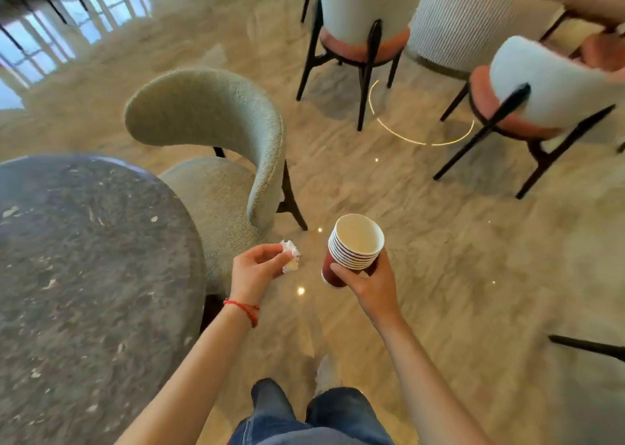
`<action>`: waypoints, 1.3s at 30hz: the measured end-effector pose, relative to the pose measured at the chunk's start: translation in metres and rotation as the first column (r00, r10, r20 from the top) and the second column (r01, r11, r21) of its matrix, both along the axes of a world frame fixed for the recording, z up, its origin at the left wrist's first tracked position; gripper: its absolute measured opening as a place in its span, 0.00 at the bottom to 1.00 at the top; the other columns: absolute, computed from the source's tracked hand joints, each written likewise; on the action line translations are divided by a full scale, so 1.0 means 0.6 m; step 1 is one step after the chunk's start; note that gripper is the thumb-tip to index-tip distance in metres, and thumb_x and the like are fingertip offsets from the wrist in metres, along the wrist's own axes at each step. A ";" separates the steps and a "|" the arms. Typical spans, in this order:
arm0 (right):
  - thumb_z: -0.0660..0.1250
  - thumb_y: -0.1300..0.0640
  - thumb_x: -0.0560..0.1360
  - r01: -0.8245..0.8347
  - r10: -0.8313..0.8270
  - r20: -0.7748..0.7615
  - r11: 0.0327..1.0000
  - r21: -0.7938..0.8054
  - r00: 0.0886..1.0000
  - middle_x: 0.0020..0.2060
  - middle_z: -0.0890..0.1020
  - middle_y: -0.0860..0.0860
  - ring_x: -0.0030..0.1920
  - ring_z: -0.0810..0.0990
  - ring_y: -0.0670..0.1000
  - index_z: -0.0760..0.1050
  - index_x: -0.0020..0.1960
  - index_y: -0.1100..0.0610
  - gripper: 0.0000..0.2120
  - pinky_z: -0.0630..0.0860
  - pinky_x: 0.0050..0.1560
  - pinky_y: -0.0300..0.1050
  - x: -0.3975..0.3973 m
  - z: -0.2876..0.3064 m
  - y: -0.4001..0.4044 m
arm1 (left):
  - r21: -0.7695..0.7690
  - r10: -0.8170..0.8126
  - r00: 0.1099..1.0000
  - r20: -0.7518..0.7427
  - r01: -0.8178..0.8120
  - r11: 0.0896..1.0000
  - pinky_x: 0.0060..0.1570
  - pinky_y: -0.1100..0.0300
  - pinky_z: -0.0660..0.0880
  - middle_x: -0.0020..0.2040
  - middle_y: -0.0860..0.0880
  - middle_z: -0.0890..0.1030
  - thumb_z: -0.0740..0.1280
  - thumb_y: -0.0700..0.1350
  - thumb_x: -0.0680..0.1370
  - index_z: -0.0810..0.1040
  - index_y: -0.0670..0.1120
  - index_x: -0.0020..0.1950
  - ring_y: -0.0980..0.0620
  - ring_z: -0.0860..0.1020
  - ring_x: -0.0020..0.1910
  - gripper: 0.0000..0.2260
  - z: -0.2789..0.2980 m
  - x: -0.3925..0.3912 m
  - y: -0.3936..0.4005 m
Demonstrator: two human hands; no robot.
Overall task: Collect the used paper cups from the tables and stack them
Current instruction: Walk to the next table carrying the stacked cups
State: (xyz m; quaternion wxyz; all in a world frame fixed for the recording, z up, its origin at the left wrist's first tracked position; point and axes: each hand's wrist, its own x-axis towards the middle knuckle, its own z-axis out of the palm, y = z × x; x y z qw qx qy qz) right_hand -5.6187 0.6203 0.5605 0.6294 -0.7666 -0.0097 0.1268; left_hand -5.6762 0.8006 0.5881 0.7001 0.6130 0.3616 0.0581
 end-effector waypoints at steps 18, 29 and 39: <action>0.78 0.48 0.60 0.099 -0.099 0.035 0.995 0.025 0.994 0.51 0.80 0.41 0.53 0.79 0.39 0.70 0.54 0.41 0.27 0.76 0.51 0.37 0.376 -0.023 -0.095 | 0.032 -0.109 0.994 0.023 0.108 0.994 0.30 0.72 0.74 0.33 0.50 0.81 0.73 0.37 0.69 0.80 0.47 0.37 0.61 0.79 0.28 0.06 -0.012 0.421 -0.086; 0.78 0.45 0.59 0.087 -0.088 0.040 0.995 0.040 0.995 0.51 0.81 0.40 0.54 0.78 0.39 0.71 0.56 0.40 0.28 0.76 0.51 0.35 0.710 -0.005 -0.004 | -0.011 -0.105 0.994 -0.004 0.105 0.994 0.37 0.68 0.78 0.38 0.48 0.82 0.72 0.39 0.71 0.81 0.45 0.42 0.56 0.80 0.36 0.03 0.002 0.738 0.013; 0.78 0.48 0.60 -0.051 0.050 0.050 0.998 0.021 0.997 0.51 0.80 0.39 0.54 0.78 0.38 0.70 0.56 0.39 0.28 0.75 0.50 0.32 1.003 -0.014 0.082 | -0.011 0.038 0.999 0.012 -0.038 0.999 0.36 0.67 0.78 0.37 0.47 0.82 0.72 0.38 0.70 0.81 0.43 0.41 0.59 0.80 0.32 0.02 -0.017 0.991 0.084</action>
